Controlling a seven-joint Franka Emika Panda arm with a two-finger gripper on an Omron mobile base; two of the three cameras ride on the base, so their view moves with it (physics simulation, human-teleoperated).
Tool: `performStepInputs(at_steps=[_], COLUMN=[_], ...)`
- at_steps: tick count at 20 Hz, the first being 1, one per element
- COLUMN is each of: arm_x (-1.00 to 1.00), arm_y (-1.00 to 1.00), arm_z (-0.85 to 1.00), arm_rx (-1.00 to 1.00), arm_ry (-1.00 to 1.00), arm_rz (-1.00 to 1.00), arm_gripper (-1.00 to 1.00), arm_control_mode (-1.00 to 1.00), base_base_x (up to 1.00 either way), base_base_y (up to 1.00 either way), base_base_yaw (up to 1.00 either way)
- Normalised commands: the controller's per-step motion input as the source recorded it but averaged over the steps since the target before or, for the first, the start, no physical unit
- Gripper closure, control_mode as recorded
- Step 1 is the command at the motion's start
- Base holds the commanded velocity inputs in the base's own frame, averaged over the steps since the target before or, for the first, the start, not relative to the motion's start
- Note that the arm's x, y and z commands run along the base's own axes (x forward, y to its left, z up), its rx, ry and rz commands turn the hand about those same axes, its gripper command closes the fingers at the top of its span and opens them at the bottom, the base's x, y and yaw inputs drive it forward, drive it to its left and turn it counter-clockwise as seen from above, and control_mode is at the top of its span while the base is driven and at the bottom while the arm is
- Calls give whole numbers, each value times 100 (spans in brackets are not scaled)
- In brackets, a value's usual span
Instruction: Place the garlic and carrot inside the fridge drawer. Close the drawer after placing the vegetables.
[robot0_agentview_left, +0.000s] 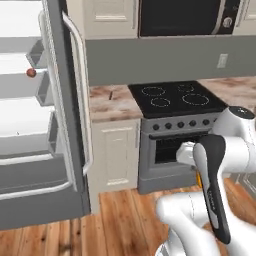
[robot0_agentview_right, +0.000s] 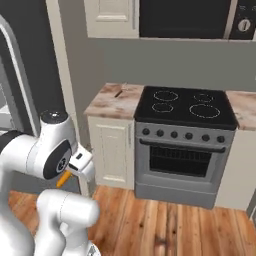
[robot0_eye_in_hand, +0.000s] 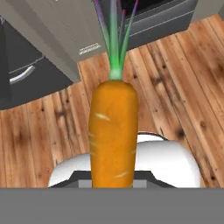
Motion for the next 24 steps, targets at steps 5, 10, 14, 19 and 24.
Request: performStepInputs(at_steps=[5,10,14,19,24], arm_x=[0,0,0,0,0], arm_y=[0,0,0,0,0], arm_z=[0,0,0,0,0], arm_rx=[0,0,0,0,0], arm_ry=[0,0,0,0,0], arm_rz=[0,0,0,0,0], arm_gripper=[100,100,100,100,100], arm_control_mode=[100,100,100,100,100], base_base_x=[-56,-15,39,74,81], base_base_y=[100,100,100,67,56], base_base_yaw=[34,43,22,-8,-29])
